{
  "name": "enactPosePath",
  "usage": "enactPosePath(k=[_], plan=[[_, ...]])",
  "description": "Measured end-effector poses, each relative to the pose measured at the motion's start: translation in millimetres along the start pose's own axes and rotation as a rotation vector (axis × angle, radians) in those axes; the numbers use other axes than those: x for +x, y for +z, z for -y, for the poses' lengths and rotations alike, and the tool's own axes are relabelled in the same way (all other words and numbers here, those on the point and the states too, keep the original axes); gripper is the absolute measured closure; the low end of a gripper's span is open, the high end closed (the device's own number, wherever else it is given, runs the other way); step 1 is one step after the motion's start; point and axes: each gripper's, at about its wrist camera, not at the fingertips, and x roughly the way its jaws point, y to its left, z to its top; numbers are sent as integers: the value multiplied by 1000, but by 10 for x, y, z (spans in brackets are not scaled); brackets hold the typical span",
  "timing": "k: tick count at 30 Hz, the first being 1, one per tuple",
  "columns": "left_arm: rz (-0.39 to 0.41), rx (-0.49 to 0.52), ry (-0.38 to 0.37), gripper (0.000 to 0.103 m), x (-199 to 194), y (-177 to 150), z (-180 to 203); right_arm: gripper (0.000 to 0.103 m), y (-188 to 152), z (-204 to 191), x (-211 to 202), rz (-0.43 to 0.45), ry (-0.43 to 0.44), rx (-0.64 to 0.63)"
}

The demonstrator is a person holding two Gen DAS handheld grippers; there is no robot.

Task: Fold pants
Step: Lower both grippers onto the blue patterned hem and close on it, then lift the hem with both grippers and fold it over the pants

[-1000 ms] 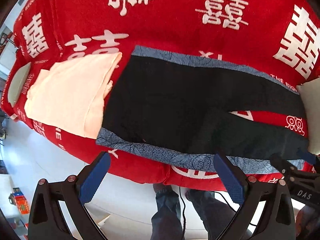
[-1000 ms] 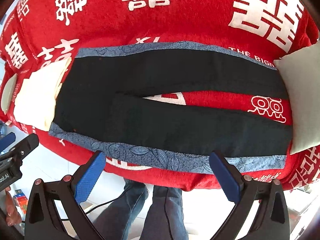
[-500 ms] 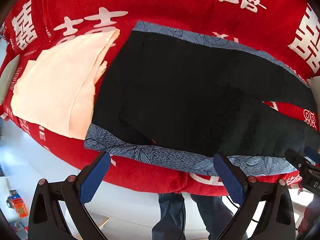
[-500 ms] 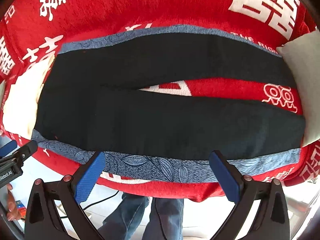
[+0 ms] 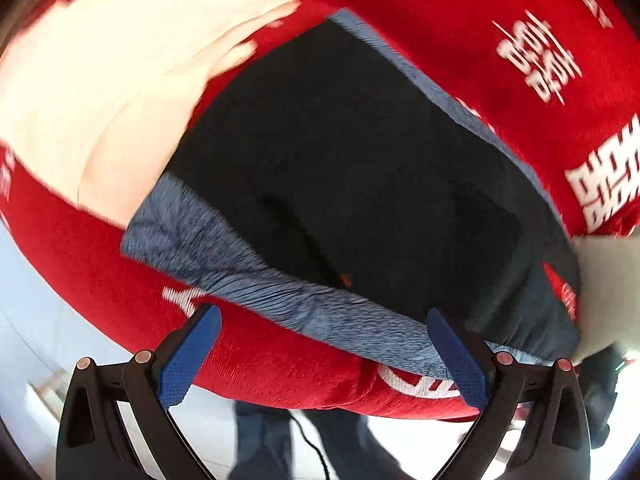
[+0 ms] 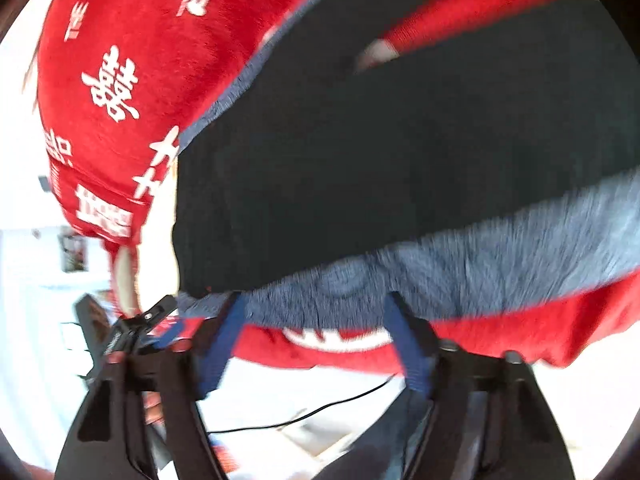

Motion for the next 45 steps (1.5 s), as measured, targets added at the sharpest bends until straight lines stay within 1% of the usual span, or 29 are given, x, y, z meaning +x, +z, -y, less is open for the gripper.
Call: enactPosePath(k=[3, 6, 8, 11, 13, 15, 18, 19, 20, 21, 22, 23, 24, 25, 26, 28, 29, 31, 33, 36, 39, 41, 43, 45], plan=[[-14, -57, -31, 0, 78, -3, -189, 34, -122, 259, 81, -20, 66, 73], [-15, -62, -32, 0, 144, 6, -268, 34, -186, 470, 126, -4, 110, 139], [-23, -62, -33, 0, 189, 18, -274, 33, -191, 587, 157, 15, 167, 186], [-39, -60, -38, 0, 259, 34, -274, 33, -217, 656, 153, 29, 233, 202], [-45, -63, -37, 0, 306, 86, -272, 33, -240, 678, 134, 47, 247, 204], [-39, -67, -43, 0, 316, 126, -253, 33, -227, 714, 129, 63, 280, 222], [-29, -57, -59, 0, 303, 176, -198, 34, -166, 752, 135, 90, 363, 245], [-27, -55, -62, 2, 306, 201, -183, 33, -135, 748, 162, 94, 380, 250], [-25, -54, -58, 8, 313, 223, -155, 33, -104, 746, 200, 95, 405, 258], [-24, -56, -49, 10, 316, 246, -150, 33, -87, 752, 217, 95, 421, 265], [-20, -61, -40, 16, 311, 252, -151, 35, -77, 752, 239, 96, 431, 276], [-15, -69, -23, 29, 306, 261, -152, 41, -76, 766, 248, 96, 439, 292], [-10, -76, 3, 37, 291, 266, -160, 49, -86, 780, 252, 93, 428, 318], [-7, -80, 11, 59, 267, 278, -184, 74, -93, 769, 265, 89, 408, 343], [-13, -90, 6, 84, 252, 298, -218, 97, -108, 797, 267, 85, 376, 377], [-33, -122, -31, 86, 233, 329, -297, 97, -136, 815, 243, 90, 370, 412], [-36, -126, -40, 87, 201, 348, -299, 97, -129, 760, 212, 97, 355, 397], [-25, -95, -39, 87, 99, 383, -227, 97, -96, 628, 124, 114, 350, 365], [1, -53, -45, 87, -71, 409, -139, 97, -25, 462, -19, 134, 371, 338], [34, -45, -73, 87, -287, 528, -37, 97, 148, 192, -255, 146, 376, 268], [67, -40, -93, 87, -455, 723, 89, 97, 427, -43, -450, 146, 375, 202], [93, -26, -92, 87, -516, 882, 231, 97, 690, -199, -539, 140, 379, 167], [123, -16, -90, 87, -507, 1139, 428, 97, 966, -340, -577, 132, 381, 130], [149, -4, -77, 87, -454, 1443, 613, 97, 1290, -472, -579, 115, 363, 86]])
